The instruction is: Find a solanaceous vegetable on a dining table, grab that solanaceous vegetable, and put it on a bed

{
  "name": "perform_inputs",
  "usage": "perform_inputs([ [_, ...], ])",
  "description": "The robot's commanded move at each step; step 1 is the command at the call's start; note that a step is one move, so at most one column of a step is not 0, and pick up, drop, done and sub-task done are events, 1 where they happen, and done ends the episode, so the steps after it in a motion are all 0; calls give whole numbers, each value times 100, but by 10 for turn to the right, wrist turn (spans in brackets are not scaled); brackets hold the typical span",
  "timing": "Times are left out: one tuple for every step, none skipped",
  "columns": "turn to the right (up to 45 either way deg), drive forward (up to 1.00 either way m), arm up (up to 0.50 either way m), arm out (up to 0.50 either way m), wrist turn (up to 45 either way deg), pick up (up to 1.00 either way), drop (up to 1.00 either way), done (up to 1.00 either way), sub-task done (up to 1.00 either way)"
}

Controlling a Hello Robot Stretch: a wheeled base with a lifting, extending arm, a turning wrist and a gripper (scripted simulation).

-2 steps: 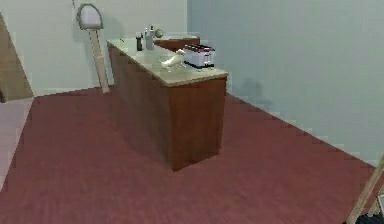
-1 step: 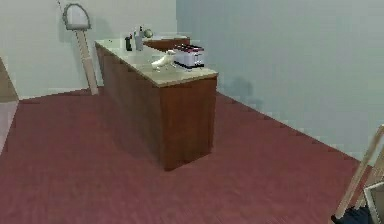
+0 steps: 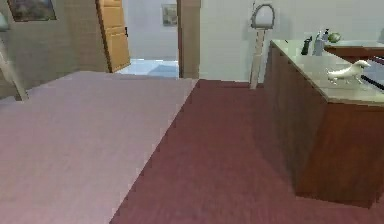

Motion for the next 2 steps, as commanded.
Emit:
perform_inputs([
  [-450,0,0,0,0,0,0,0,0],
  [-300,0,0,0,0,0,0,0,0],
])
